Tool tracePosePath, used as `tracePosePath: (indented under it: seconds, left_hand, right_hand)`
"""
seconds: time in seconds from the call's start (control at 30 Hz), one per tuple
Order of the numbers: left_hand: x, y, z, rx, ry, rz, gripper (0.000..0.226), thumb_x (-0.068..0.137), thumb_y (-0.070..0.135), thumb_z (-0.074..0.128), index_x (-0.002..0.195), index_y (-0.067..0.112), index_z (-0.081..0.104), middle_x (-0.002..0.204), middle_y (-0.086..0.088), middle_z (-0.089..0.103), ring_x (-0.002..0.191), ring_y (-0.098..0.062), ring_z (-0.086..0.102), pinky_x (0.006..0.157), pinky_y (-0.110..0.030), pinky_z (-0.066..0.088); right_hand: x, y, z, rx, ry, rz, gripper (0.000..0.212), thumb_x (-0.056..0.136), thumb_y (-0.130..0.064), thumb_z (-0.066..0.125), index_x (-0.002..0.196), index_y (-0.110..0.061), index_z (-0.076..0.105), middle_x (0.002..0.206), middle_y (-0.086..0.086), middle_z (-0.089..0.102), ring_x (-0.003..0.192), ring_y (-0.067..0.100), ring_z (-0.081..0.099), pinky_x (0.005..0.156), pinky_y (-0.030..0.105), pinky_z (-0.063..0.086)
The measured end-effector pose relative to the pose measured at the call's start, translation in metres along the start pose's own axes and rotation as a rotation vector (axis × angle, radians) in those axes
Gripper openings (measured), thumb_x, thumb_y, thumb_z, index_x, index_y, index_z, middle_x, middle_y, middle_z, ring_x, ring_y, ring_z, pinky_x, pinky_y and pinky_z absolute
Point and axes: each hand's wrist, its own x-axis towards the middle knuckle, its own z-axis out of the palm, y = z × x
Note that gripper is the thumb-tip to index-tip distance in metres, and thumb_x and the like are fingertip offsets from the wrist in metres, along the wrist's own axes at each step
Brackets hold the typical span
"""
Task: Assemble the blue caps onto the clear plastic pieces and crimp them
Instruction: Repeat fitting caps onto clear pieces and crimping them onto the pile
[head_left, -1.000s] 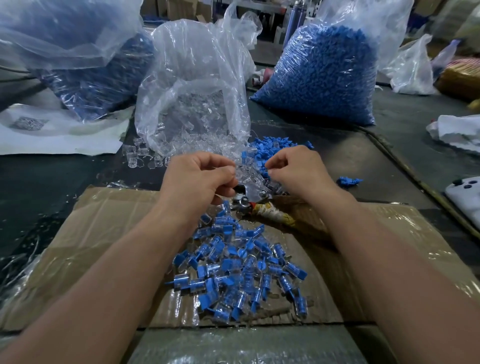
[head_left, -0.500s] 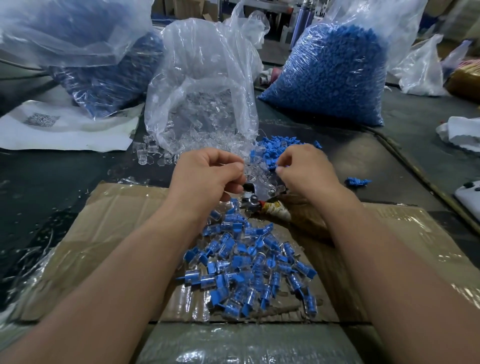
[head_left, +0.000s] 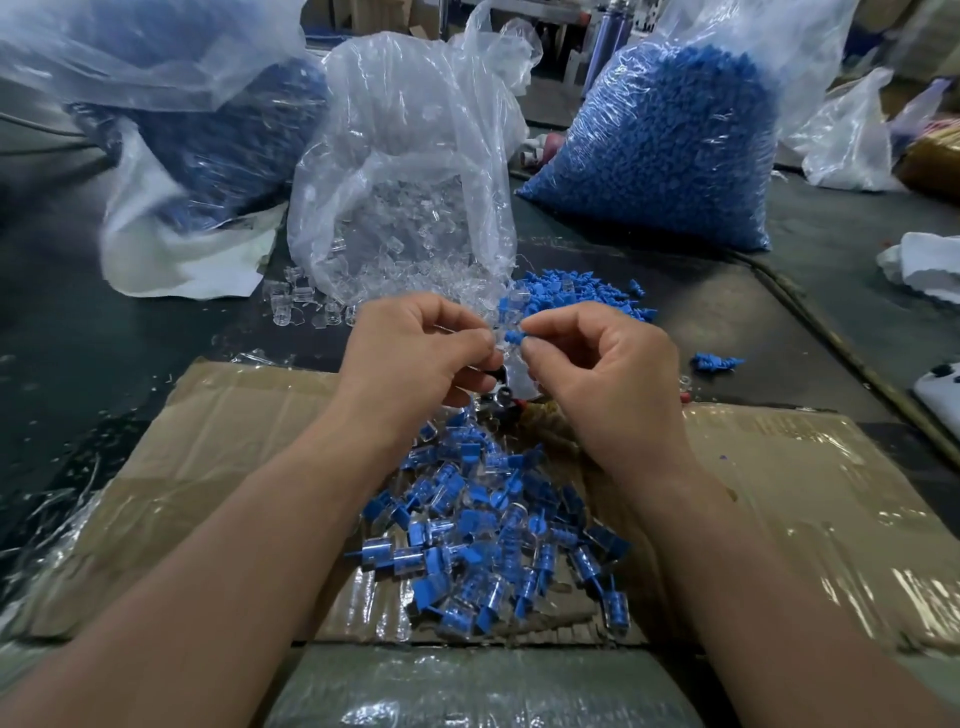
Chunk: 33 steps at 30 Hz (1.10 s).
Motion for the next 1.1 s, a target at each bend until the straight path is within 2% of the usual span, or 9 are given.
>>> tracePosePath:
  seconds: [0.17,0.33,0.53,0.73,0.87,1.0,1.1]
  left_hand:
    - [-0.001,0.0,0.002,0.058,-0.013,0.05,0.01,0.08,0.004,0.067,0.073,0.01,0.064,0.067,-0.007,0.07,0.055,-0.012,0.066,0.049,-0.016,0.051]
    - [-0.003,0.0,0.003,0.088,-0.024,0.094,0.015,0.079,0.002,0.067,0.069,0.013,0.064,0.061,-0.003,0.069,0.054,-0.012,0.066,0.05,-0.018,0.052]
    - [-0.003,0.004,-0.001,-0.058,-0.096,0.029,0.015,0.081,-0.001,0.062,0.07,0.01,0.063,0.058,-0.003,0.068,0.051,-0.012,0.064,0.046,-0.017,0.049]
    - [-0.003,0.005,-0.004,-0.098,-0.17,-0.013,0.015,0.082,0.0,0.06,0.072,0.01,0.063,0.059,-0.003,0.068,0.053,-0.014,0.065,0.046,-0.017,0.049]
    - [-0.004,0.006,-0.003,-0.107,-0.171,0.003,0.01,0.077,0.001,0.066,0.078,0.01,0.062,0.059,-0.004,0.068,0.053,-0.015,0.065,0.046,-0.017,0.05]
    - [-0.003,0.005,-0.004,-0.072,-0.147,0.042,0.014,0.075,-0.003,0.064,0.07,0.009,0.062,0.054,-0.002,0.065,0.049,-0.012,0.063,0.045,-0.017,0.049]
    - [-0.002,0.006,-0.004,-0.114,-0.165,0.007,0.015,0.075,-0.006,0.063,0.068,0.007,0.061,0.054,-0.005,0.065,0.047,-0.013,0.062,0.043,-0.017,0.048]
  right_hand:
    - [0.001,0.003,0.001,-0.133,-0.004,-0.052,0.009,0.079,-0.009,0.067,0.086,-0.014,0.072,0.068,-0.023,0.057,0.069,-0.005,0.059,0.064,0.008,0.047]
    - [-0.002,0.002,0.0,-0.079,-0.061,-0.105,0.009,0.08,-0.012,0.069,0.089,-0.012,0.071,0.071,-0.023,0.057,0.077,0.0,0.061,0.067,0.011,0.049]
    - [0.001,0.003,-0.004,0.038,-0.078,-0.104,0.027,0.076,-0.025,0.071,0.102,-0.02,0.066,0.085,-0.021,0.06,0.082,-0.004,0.061,0.073,0.011,0.049]
    - [0.001,0.003,-0.003,0.164,-0.094,-0.117,0.027,0.071,-0.028,0.069,0.097,-0.023,0.065,0.082,-0.02,0.064,0.08,-0.002,0.064,0.074,0.013,0.05]
    - [0.001,0.004,-0.004,0.172,-0.102,-0.166,0.024,0.074,-0.021,0.071,0.097,-0.022,0.065,0.084,-0.019,0.064,0.082,-0.002,0.064,0.074,0.013,0.05]
    - [0.001,0.005,-0.006,0.202,-0.173,-0.157,0.026,0.073,-0.012,0.073,0.095,-0.022,0.065,0.085,-0.015,0.066,0.08,0.001,0.065,0.074,0.016,0.052]
    - [0.003,0.005,-0.01,0.233,-0.235,-0.143,0.03,0.071,-0.008,0.073,0.095,-0.025,0.065,0.087,-0.012,0.067,0.082,0.003,0.066,0.076,0.018,0.052]
